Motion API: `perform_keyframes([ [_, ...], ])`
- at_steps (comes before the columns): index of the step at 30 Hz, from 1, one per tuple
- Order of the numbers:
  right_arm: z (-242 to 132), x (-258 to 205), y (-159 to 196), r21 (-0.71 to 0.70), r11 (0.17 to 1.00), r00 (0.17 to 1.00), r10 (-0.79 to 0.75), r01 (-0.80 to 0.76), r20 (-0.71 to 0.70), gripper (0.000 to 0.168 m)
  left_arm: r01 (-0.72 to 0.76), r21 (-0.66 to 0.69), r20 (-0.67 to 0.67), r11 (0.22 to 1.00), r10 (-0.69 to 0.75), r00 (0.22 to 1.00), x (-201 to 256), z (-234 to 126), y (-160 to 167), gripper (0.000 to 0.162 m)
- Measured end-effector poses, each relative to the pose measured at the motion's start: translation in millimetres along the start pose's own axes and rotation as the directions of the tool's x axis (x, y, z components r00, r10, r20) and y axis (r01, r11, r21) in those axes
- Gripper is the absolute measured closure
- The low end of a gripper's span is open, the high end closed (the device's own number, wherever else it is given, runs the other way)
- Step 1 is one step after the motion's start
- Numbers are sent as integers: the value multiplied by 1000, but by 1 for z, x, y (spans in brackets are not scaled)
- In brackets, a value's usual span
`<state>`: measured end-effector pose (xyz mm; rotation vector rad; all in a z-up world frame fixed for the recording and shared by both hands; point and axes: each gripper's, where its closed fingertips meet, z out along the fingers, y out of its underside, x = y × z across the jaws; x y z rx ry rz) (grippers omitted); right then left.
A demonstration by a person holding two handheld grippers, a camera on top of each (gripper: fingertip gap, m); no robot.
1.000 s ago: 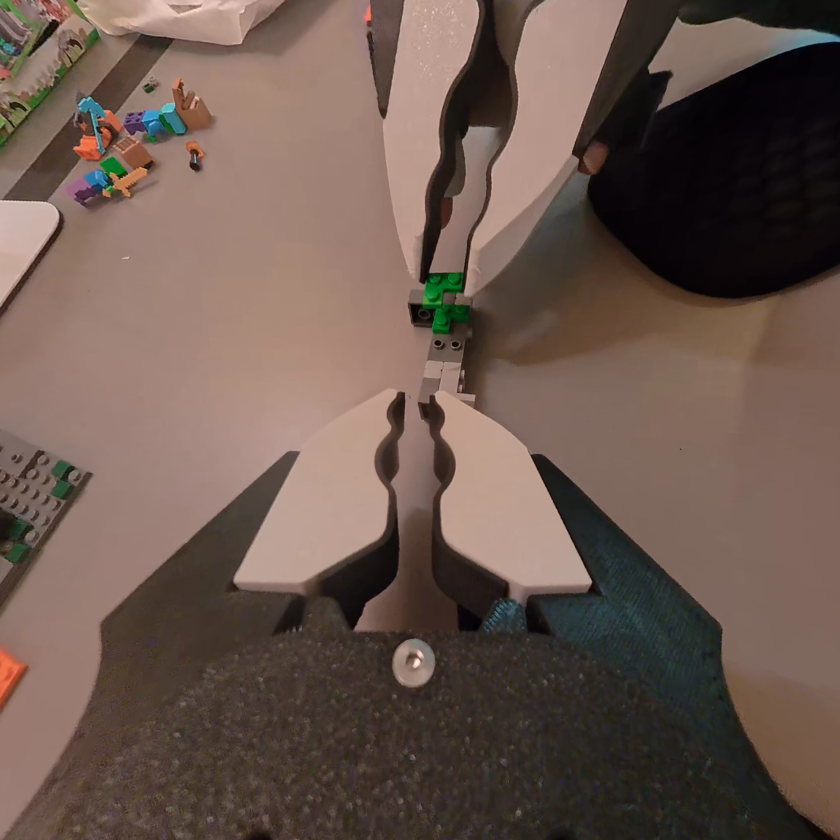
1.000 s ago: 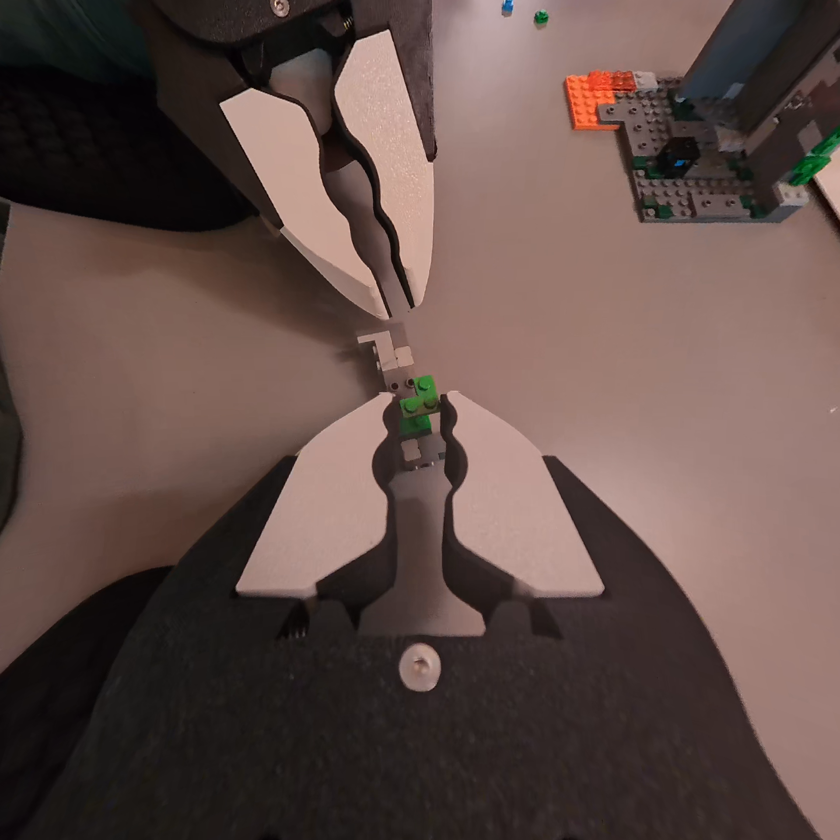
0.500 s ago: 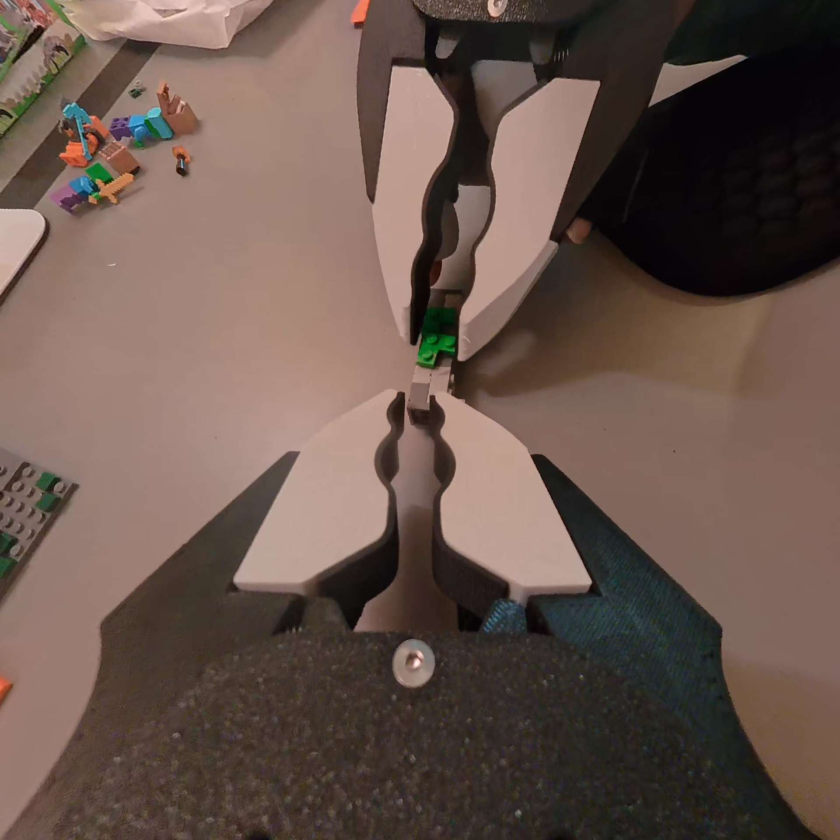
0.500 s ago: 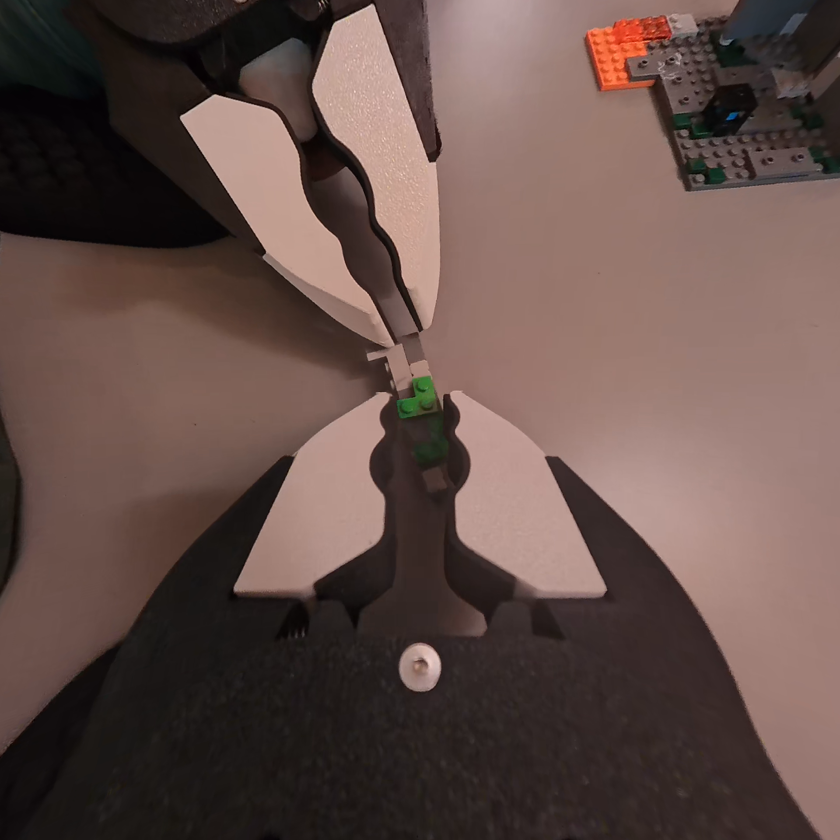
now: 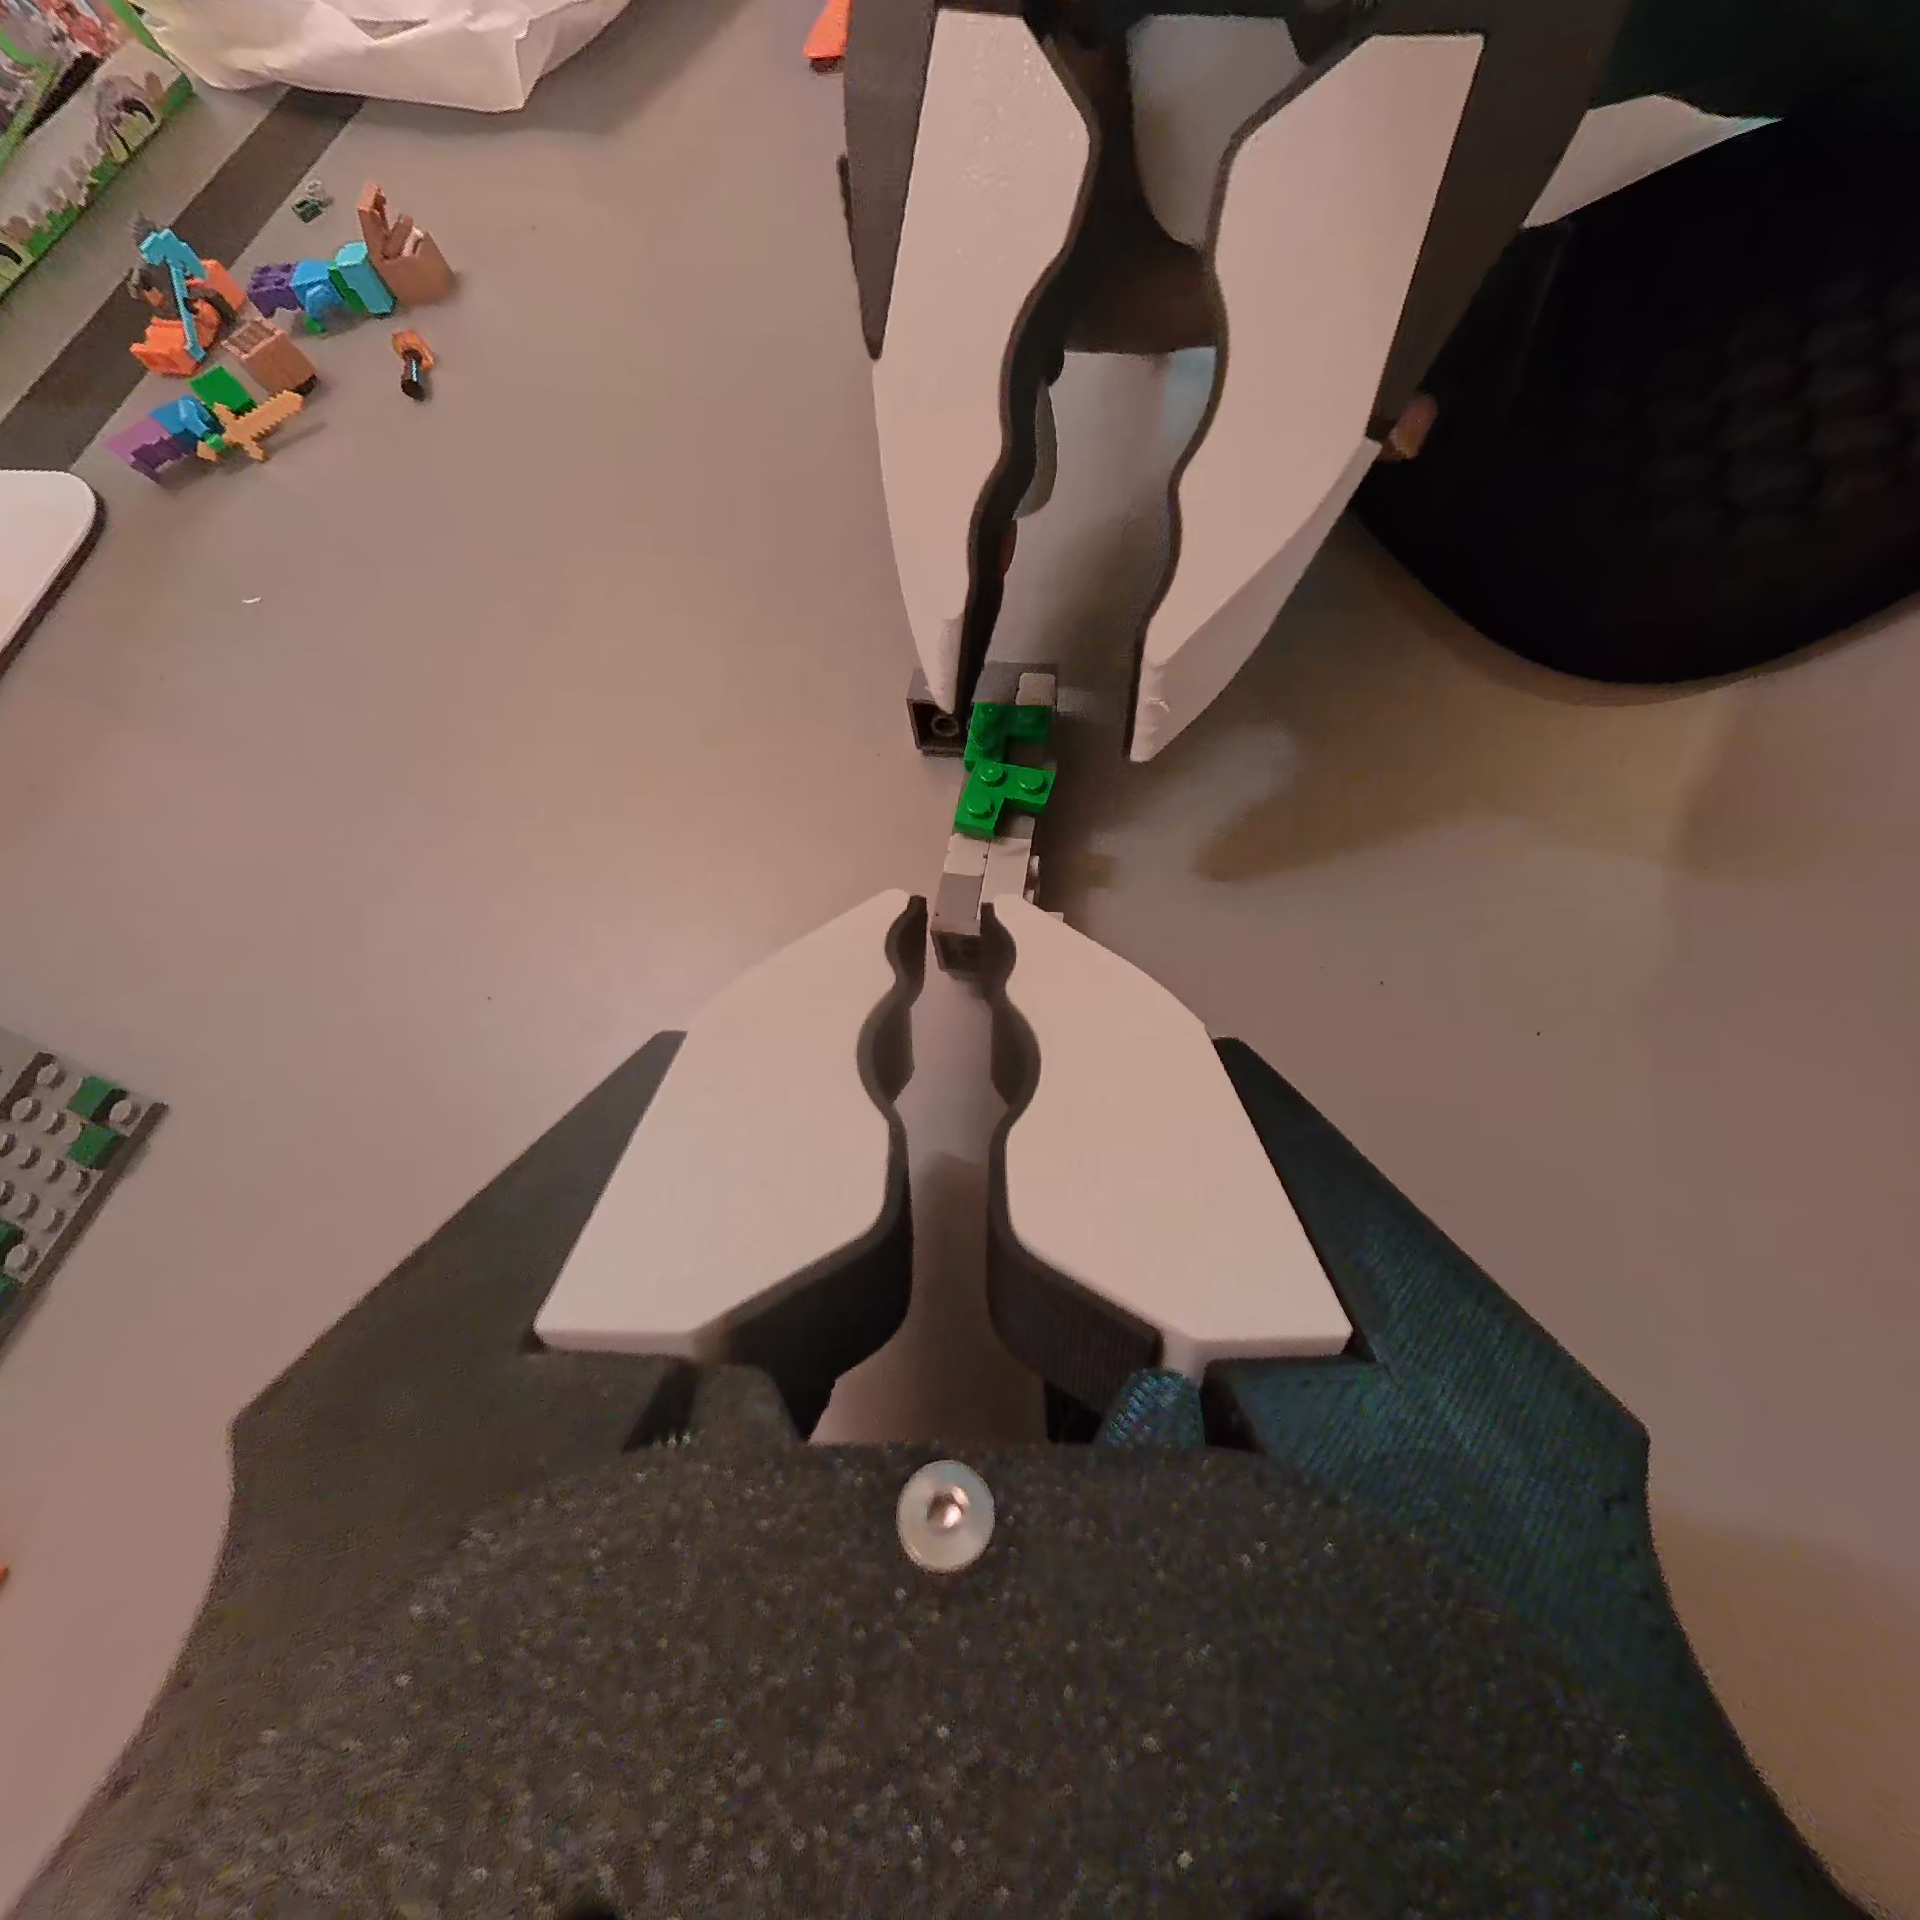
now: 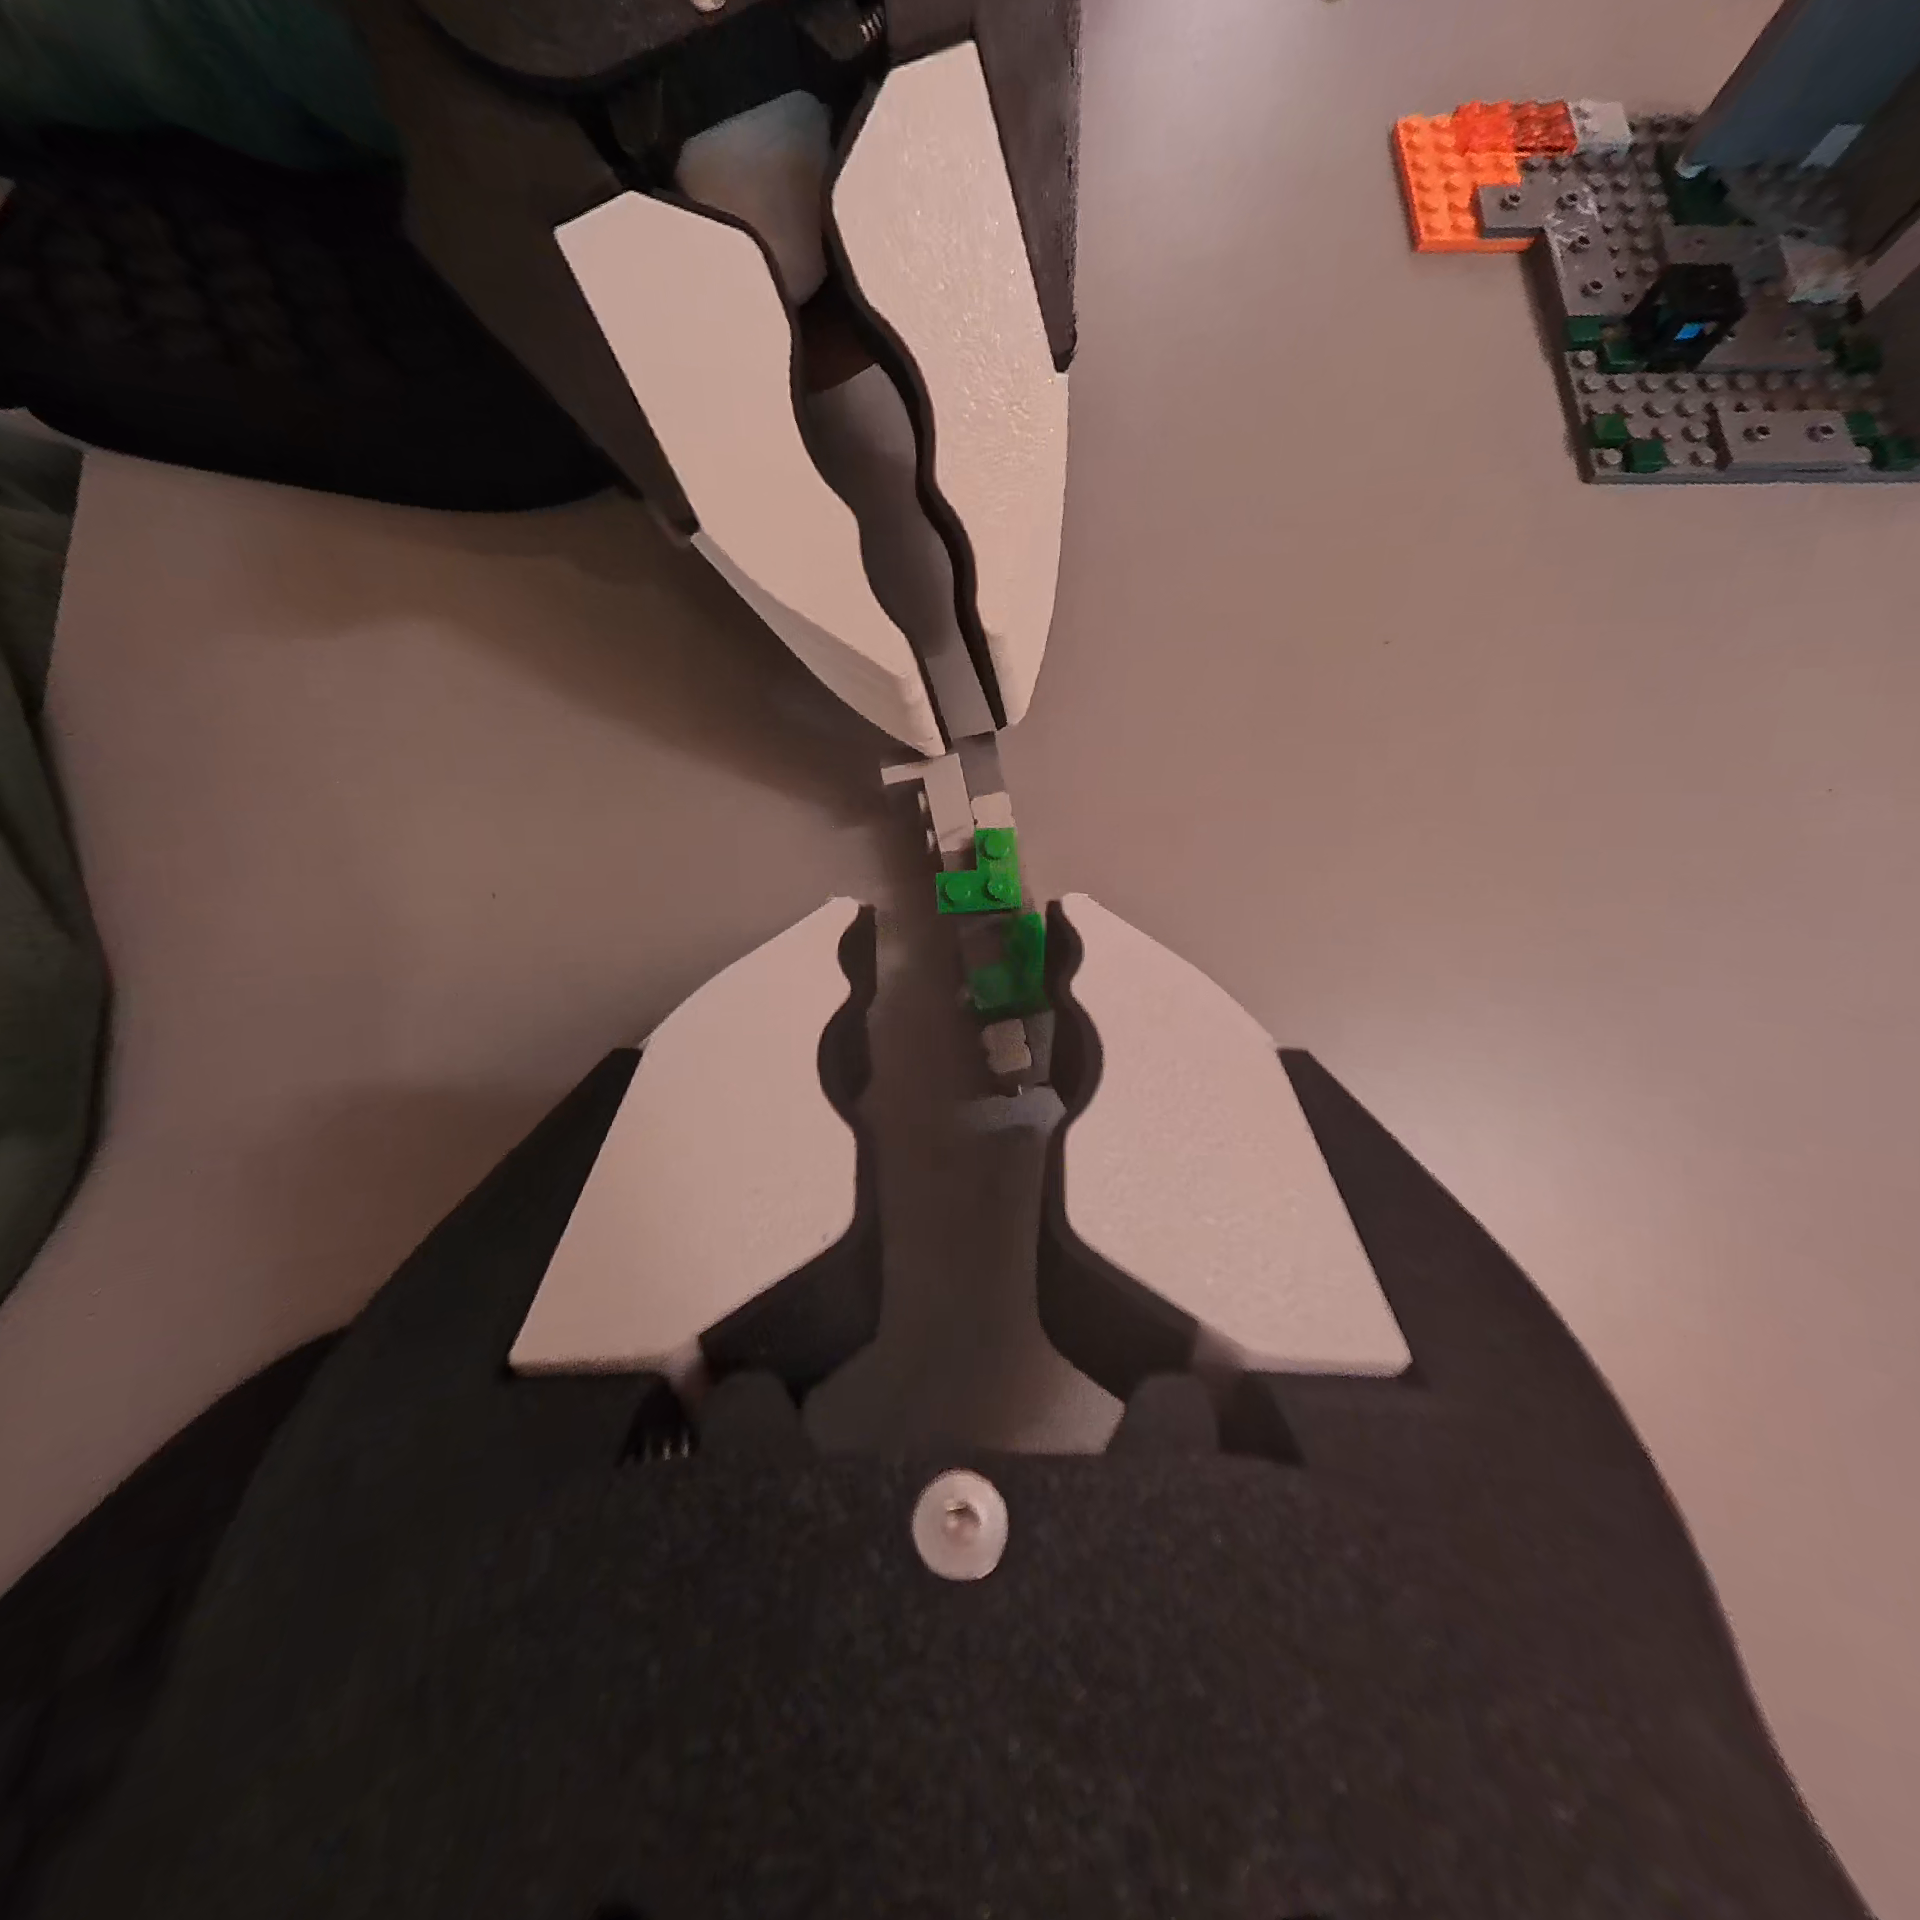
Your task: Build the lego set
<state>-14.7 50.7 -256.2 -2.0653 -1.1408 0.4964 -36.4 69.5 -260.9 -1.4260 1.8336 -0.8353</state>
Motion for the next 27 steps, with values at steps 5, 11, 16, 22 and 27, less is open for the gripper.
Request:
perform_keyframes([
  [5, 8, 1, 1, -13, 1000, 1000, 0, 0, -18, 137, 5, 2, -5, 1000, -5, 1000, 1, 0, 0, 153],
  [11, 14, 4, 1, -31, 999, 1000, 19, -19, 6, 141, -4, 0, -4, 1000, 4, 1000, 1, 0, 0, 154],
  [16, 15, 5, 0, -25, 1000, 1000, 14, -14, 19, 146, -8, -1, -5, 1000, 8, 1000, 2, 0, 0, 154],
  [22, 15, 5, 1, -31, 1000, 1000, 1, 0, 27, 149, -11, -1, -7, 1000, 11, 1000, 3, 0, 1, 154],
  [27, 15, 5, 2, -36, 999, 999, -5, 6, 32, 150, -16, -2, -8, 1000, 16, 1000, 3, 0, 1, 154],
])
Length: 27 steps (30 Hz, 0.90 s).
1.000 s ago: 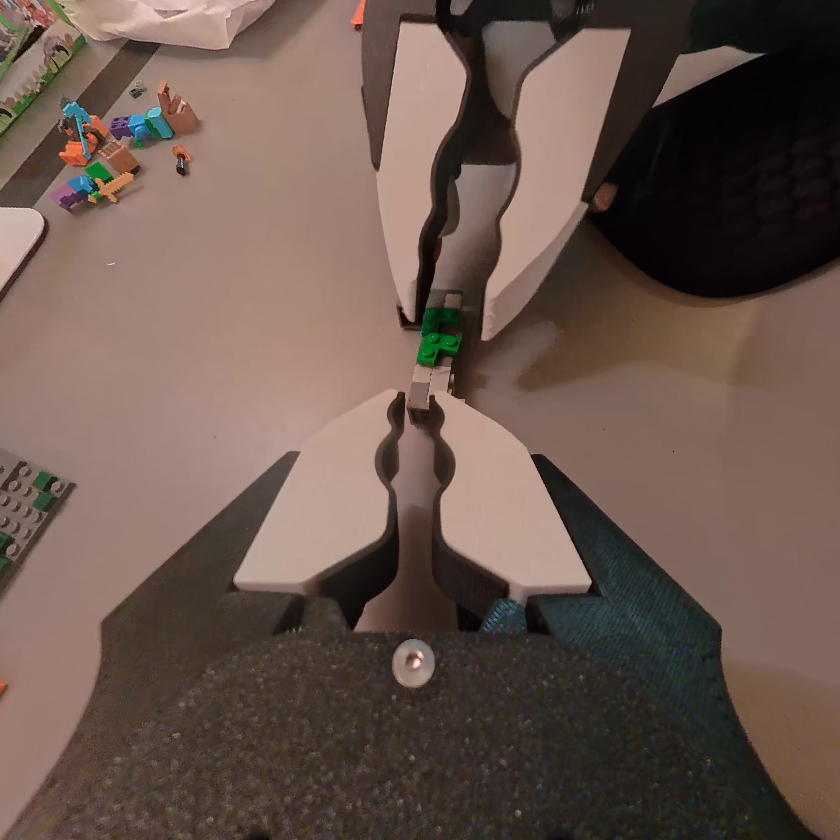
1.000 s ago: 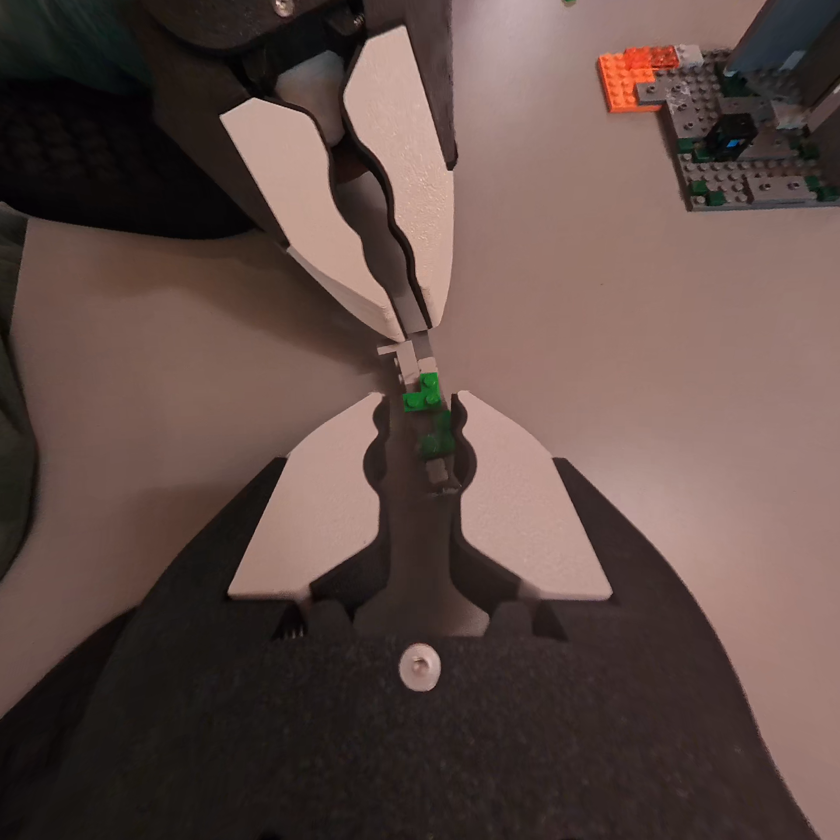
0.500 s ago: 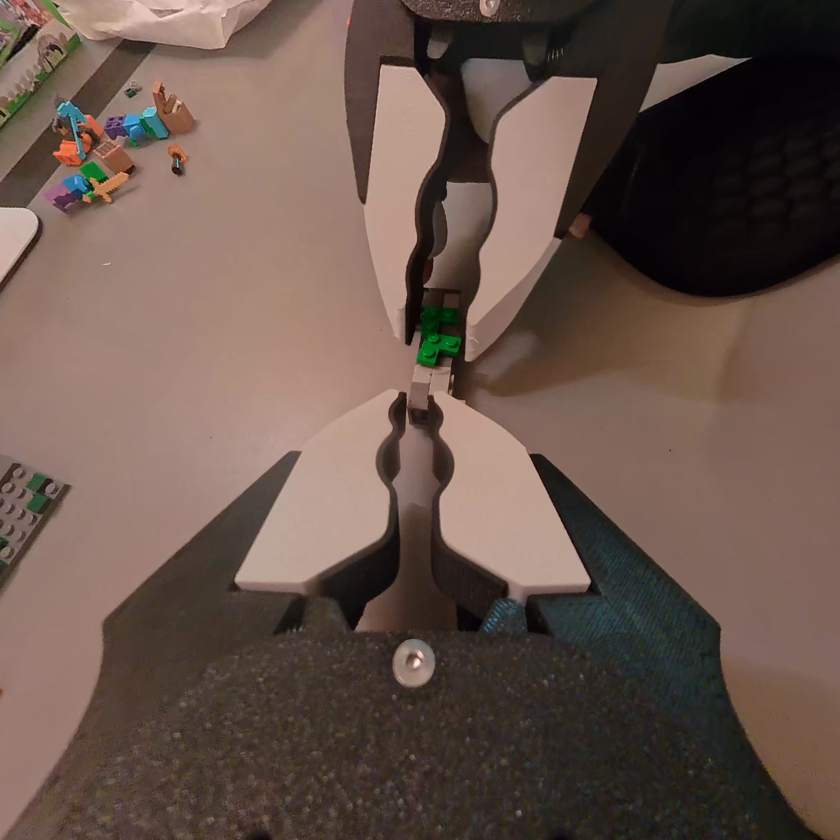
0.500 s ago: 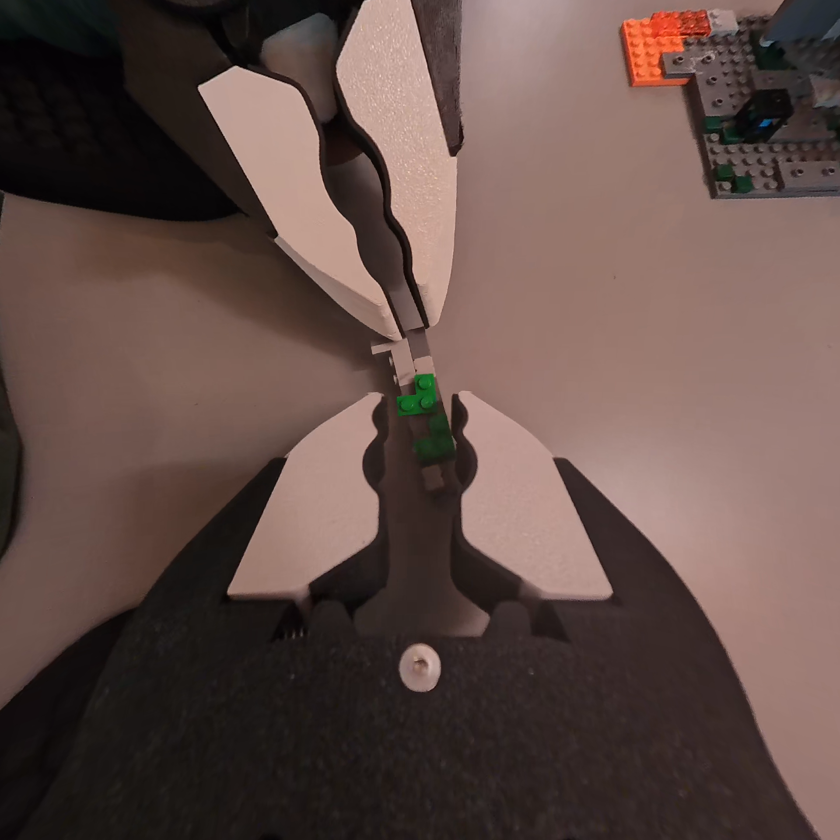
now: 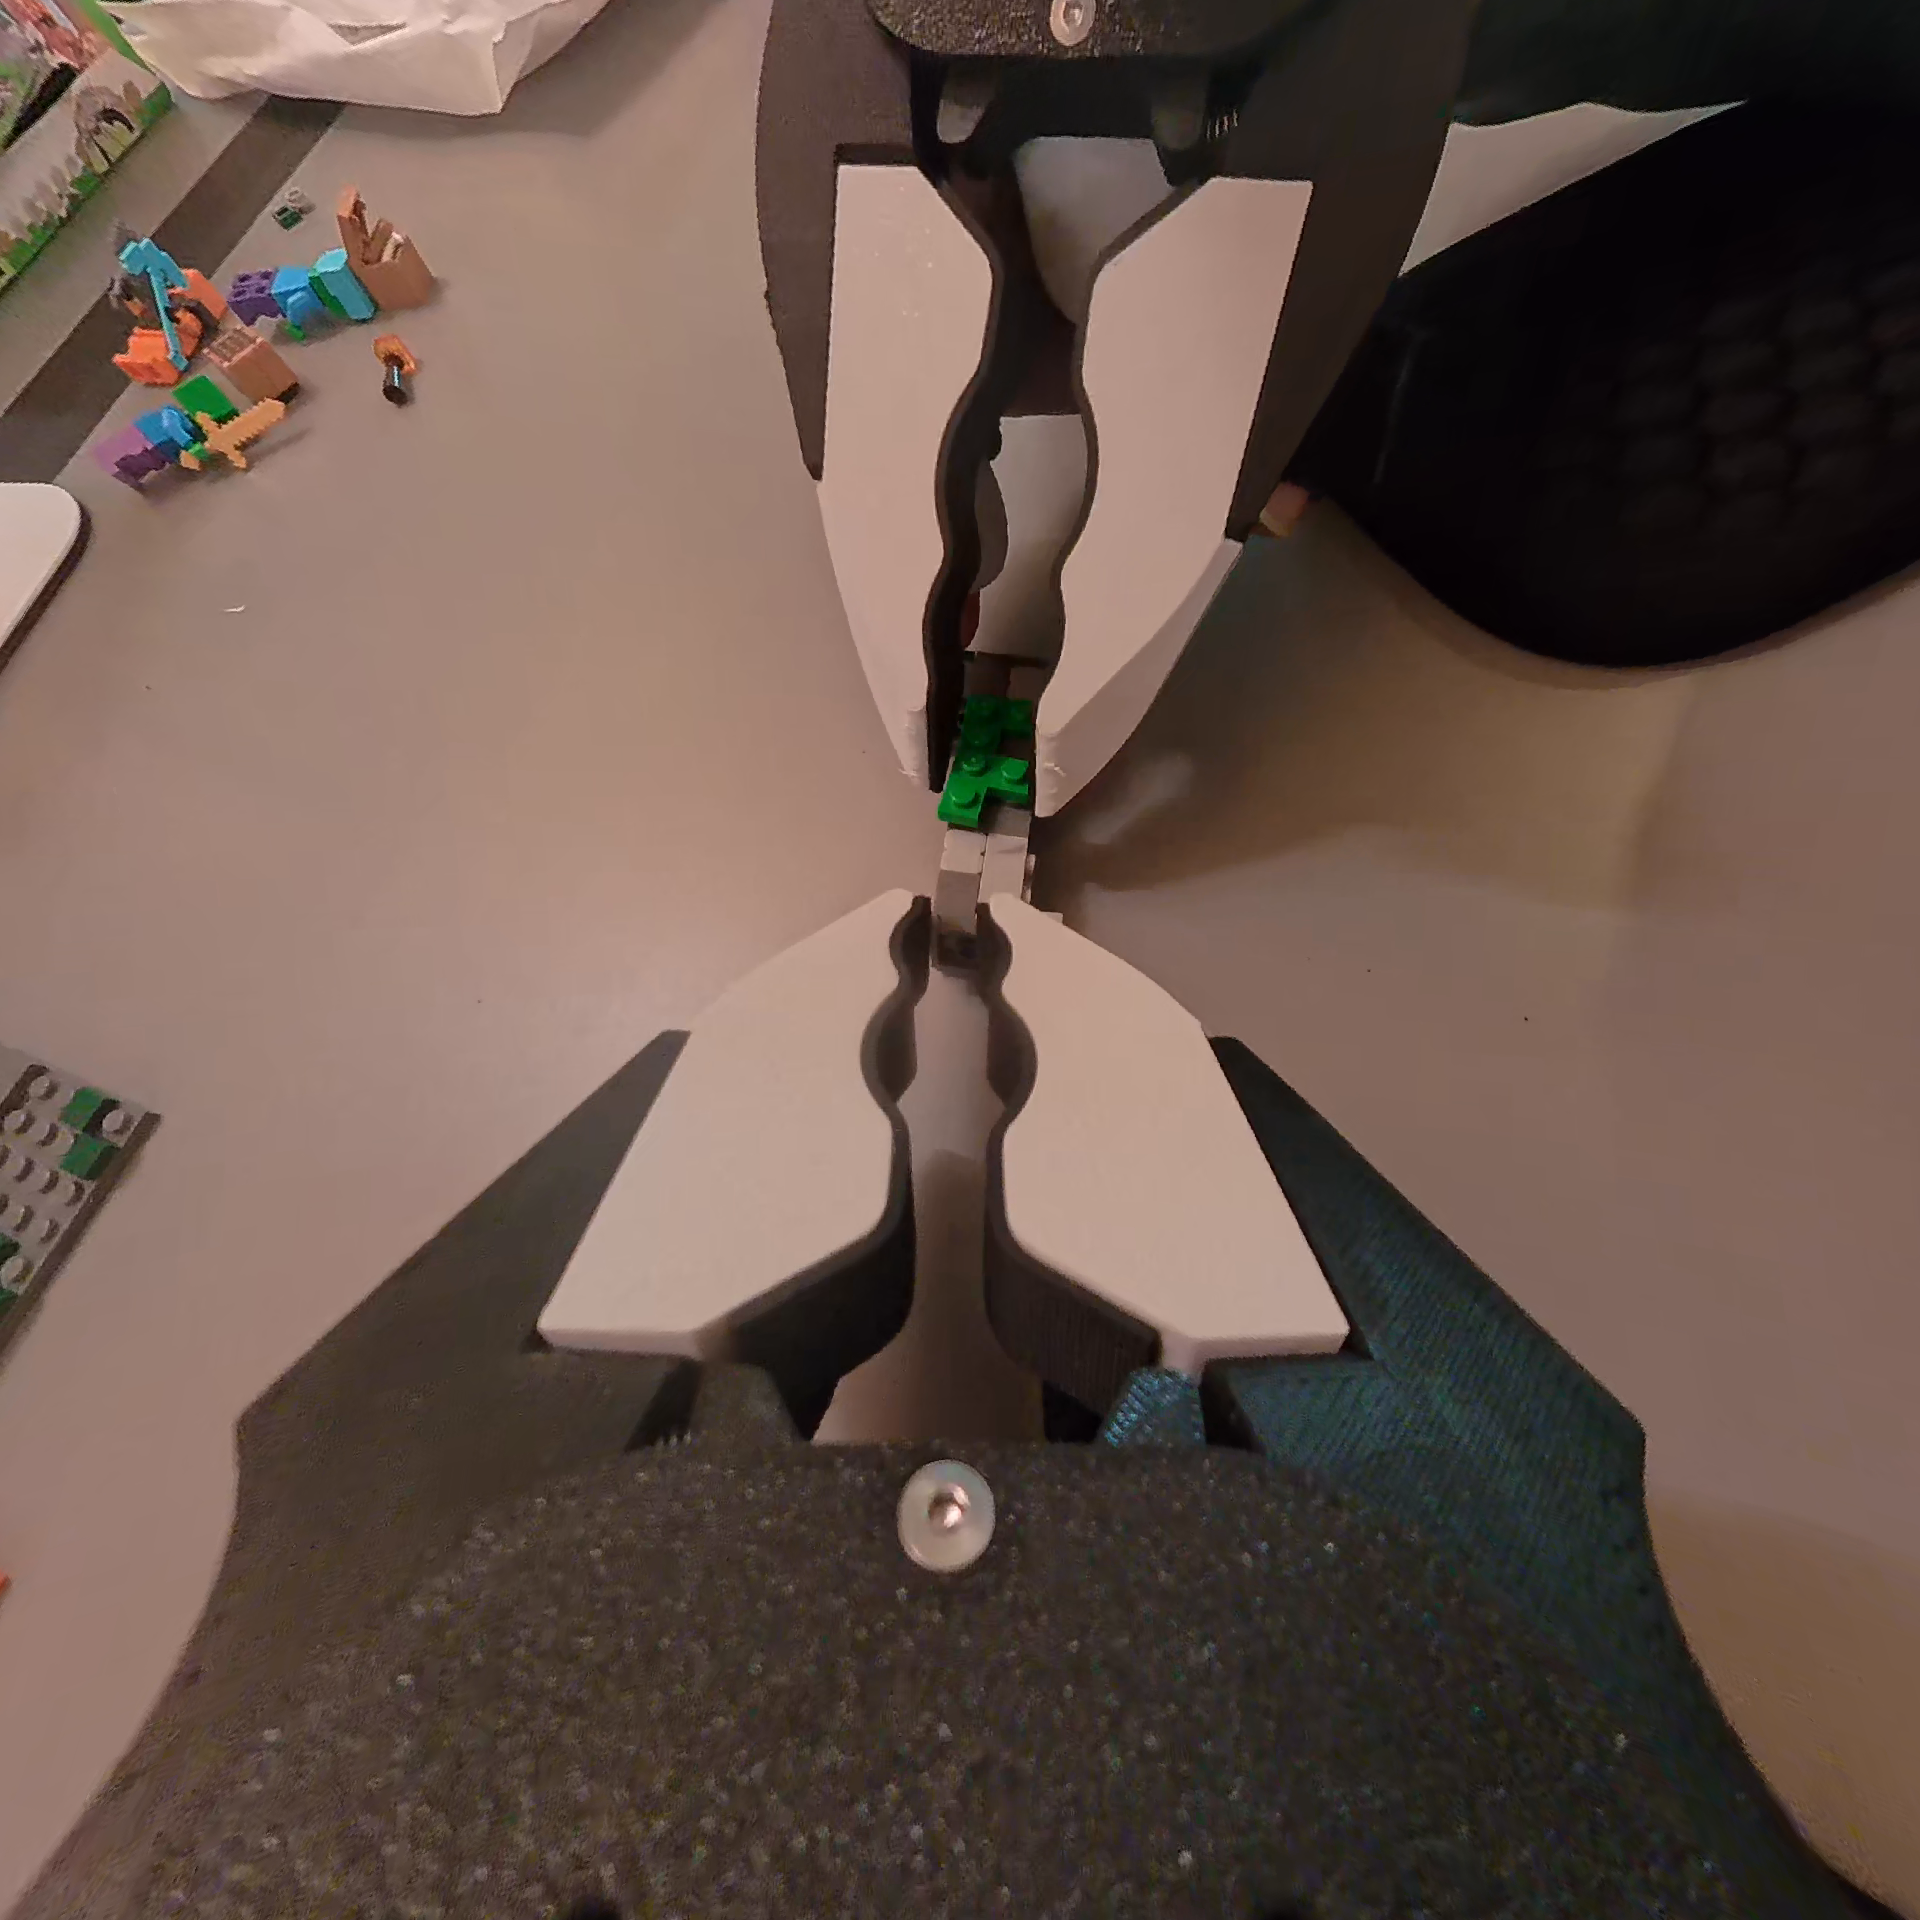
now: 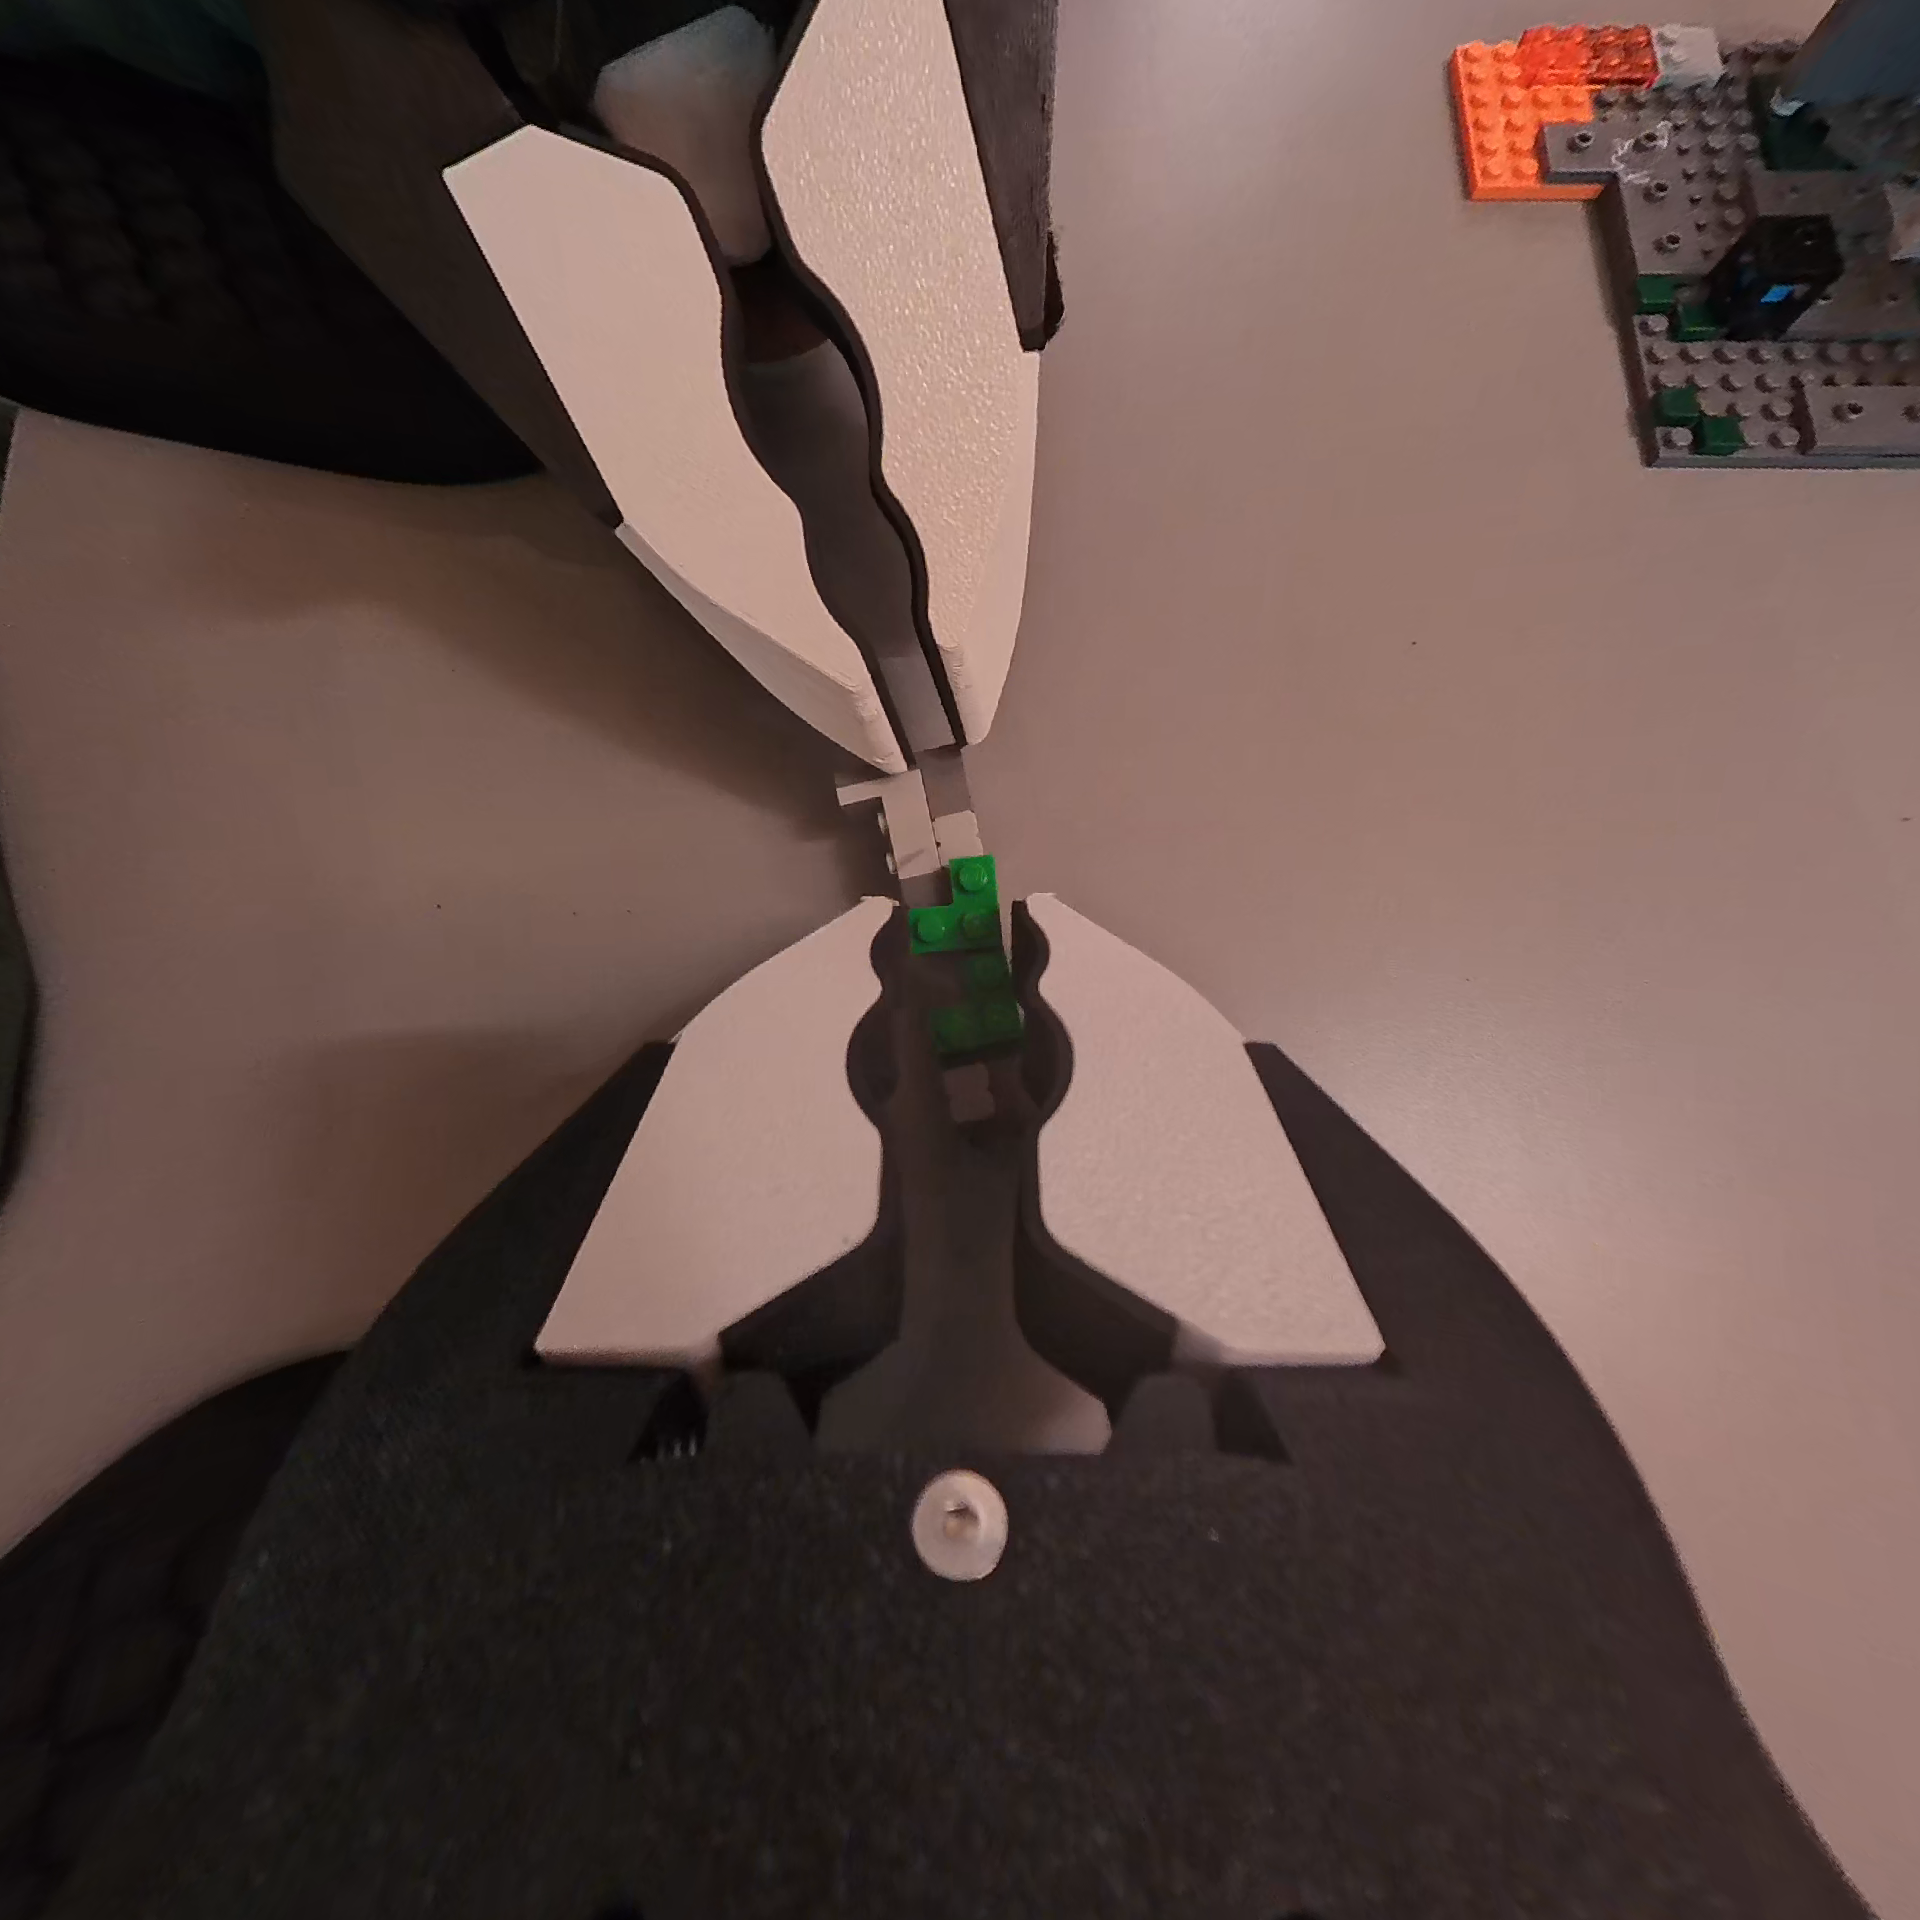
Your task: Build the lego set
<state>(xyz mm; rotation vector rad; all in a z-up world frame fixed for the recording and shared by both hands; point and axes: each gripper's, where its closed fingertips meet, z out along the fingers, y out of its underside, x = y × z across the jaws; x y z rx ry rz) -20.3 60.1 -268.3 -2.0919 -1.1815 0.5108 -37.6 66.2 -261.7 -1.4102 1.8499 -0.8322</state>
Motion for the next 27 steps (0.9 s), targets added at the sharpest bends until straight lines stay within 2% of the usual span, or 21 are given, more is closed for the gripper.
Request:
perform_keyframes([
  [27, -17, 4, -8, 53, 999, 999, -1, 4, -46, 146, -7, 2, 14, 1000, 7, 1000, -2, -2, 1, 154],
])
